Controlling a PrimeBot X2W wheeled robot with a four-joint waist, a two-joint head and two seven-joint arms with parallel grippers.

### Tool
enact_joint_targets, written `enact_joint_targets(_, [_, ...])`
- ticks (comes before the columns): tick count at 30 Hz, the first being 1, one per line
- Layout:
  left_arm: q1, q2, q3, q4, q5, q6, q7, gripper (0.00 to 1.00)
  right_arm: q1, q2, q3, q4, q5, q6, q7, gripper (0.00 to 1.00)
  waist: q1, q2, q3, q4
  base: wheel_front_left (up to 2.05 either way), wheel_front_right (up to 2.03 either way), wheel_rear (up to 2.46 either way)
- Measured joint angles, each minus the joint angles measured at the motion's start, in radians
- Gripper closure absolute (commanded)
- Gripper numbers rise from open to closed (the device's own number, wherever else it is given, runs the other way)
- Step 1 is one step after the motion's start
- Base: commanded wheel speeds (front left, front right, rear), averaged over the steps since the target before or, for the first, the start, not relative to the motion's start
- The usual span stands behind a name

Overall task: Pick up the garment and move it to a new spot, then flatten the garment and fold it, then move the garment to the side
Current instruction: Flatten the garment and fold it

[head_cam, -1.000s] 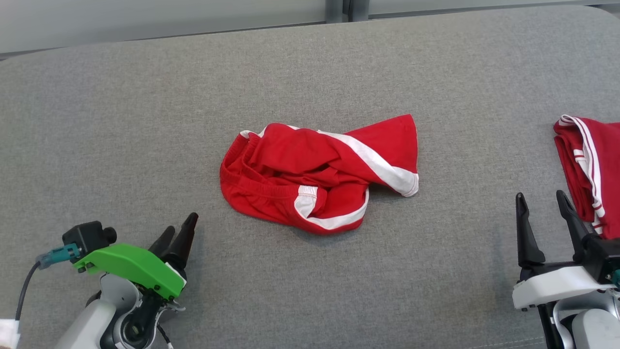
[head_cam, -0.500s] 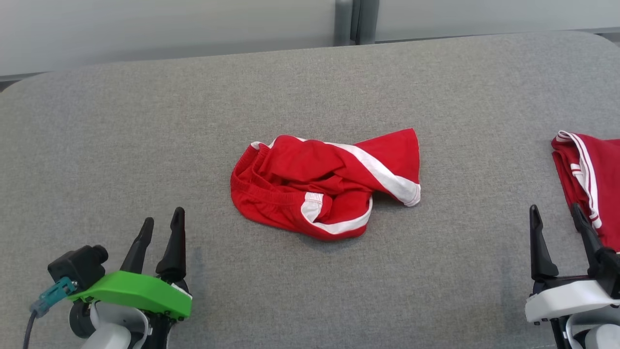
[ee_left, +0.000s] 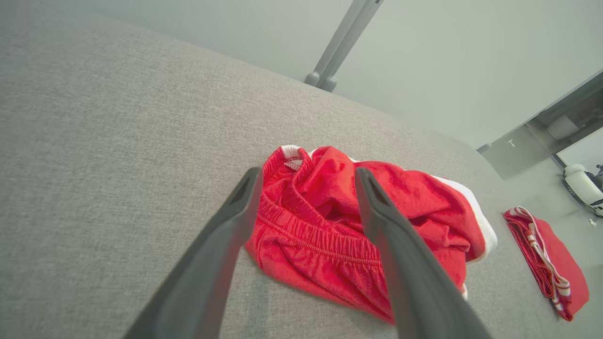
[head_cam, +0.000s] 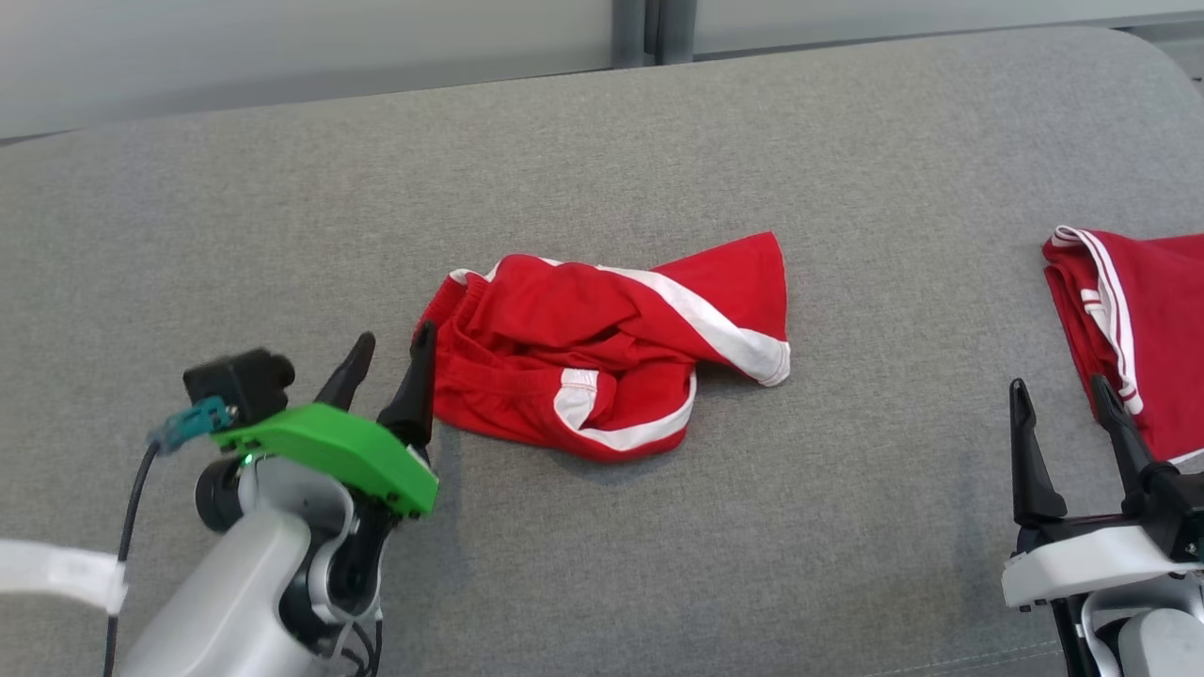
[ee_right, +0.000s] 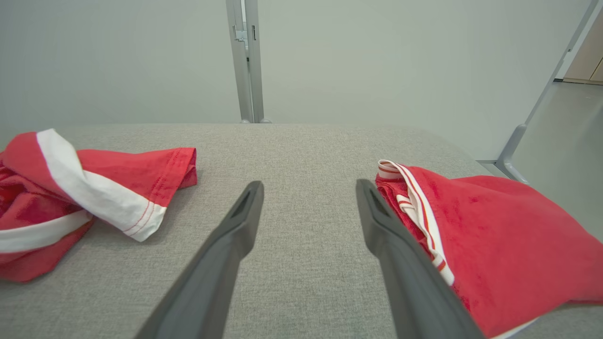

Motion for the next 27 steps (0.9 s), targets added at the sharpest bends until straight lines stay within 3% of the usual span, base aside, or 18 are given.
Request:
enact_joint_targets(10, [-0.248, -0.041, -0.072, 0.275, 0.029, -0.026, 0.179, 0.00, -0.034, 0.020, 0.011, 0.007, 0.012, 0.000, 0.000, 0.00, 0.0000, 0.0000, 0.055, -0.084, 0.00, 0.00, 0.00])
enact_joint_targets(20, [-0.305, -0.035, -0.080, 0.467, 0.029, -0.063, 0.219, 0.00, -0.038, 0.035, 0.005, 0.014, 0.016, 0.000, 0.000, 0.00, 0.0000, 0.0000, 0.080, -0.151, 0.00, 0.00, 0.00])
enact_joint_targets(21, [-0.307, -0.035, -0.080, 0.479, 0.028, -0.066, 0.219, 0.05, -0.037, 0.036, 0.004, 0.014, 0.016, 0.000, 0.000, 0.00, 0.0000, 0.0000, 0.080, -0.153, 0.00, 0.00, 0.00])
enact_joint_targets(22, [-0.308, -0.035, -0.080, 0.490, 0.028, -0.067, 0.219, 0.17, -0.037, 0.036, 0.004, 0.014, 0.016, 0.000, 0.000, 0.00, 0.0000, 0.0000, 0.080, -0.153, 0.00, 0.00, 0.00])
enact_joint_targets(23, [-0.309, -0.035, -0.081, 0.501, 0.027, -0.072, 0.221, 0.51, -0.037, 0.036, 0.003, 0.014, 0.016, 0.000, 0.000, 0.00, 0.0000, 0.0000, 0.079, -0.153, 0.00, 0.00, 0.00])
enact_joint_targets(24, [-0.309, -0.035, -0.082, 0.509, 0.027, -0.079, 0.224, 0.79, -0.037, 0.036, 0.002, 0.014, 0.016, 0.000, 0.000, 0.00, 0.0000, 0.0000, 0.079, -0.152, 0.00, 0.00, 0.00])
enact_joint_targets(25, [-0.310, -0.037, -0.083, 0.515, 0.026, -0.084, 0.225, 1.00, -0.037, 0.036, 0.000, 0.014, 0.016, 0.000, 0.000, 0.00, 0.0000, 0.0000, 0.080, -0.150, 0.00, 0.00, 0.00])
enact_joint_targets(27, [-0.314, -0.048, -0.088, 0.520, 0.025, -0.104, 0.224, 1.00, -0.037, 0.036, -0.004, 0.014, 0.016, 0.000, 0.000, 0.00, 0.0000, 0.0000, 0.079, -0.144, 0.00, 0.00, 0.00])
